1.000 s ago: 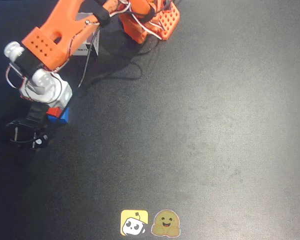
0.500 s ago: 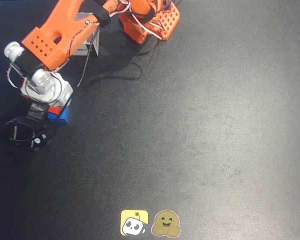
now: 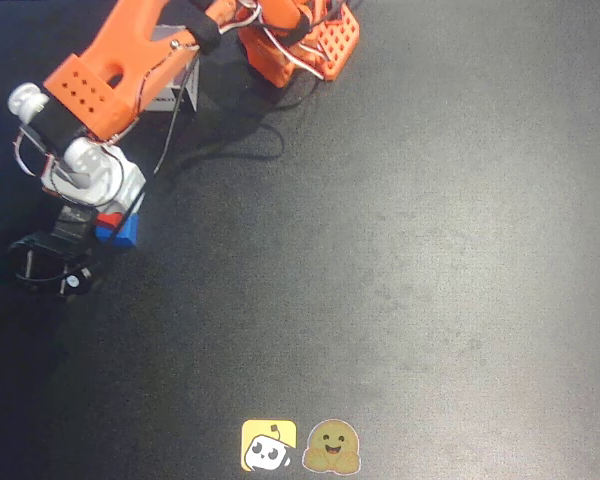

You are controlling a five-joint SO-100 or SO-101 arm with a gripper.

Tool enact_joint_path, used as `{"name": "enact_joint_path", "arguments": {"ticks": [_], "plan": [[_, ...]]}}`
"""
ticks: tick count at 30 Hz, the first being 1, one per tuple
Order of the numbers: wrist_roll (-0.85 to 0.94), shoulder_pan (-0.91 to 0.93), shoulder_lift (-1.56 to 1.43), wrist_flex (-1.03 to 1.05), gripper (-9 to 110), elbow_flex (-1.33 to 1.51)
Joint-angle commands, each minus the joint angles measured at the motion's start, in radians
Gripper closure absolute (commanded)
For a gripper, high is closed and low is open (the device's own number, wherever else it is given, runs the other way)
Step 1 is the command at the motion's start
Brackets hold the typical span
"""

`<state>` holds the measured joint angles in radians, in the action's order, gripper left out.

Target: Put the red cube on top of the blue cube.

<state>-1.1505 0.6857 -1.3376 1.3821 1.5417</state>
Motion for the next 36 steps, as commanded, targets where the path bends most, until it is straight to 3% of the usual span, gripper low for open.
{"name": "enact_joint_path", "arguments": {"ticks": [1, 23, 30, 36], "plan": [[-0.008, 0.002, -0.014, 0.006, 80, -0.061], [-0.037, -0.023, -0.301, 0.064, 84, -0.077], [-0.071, -0.072, -0.41, 0.103, 100, -0.069], [-0.077, -0.133, -0.492, 0.149, 101, -0.069]]}}
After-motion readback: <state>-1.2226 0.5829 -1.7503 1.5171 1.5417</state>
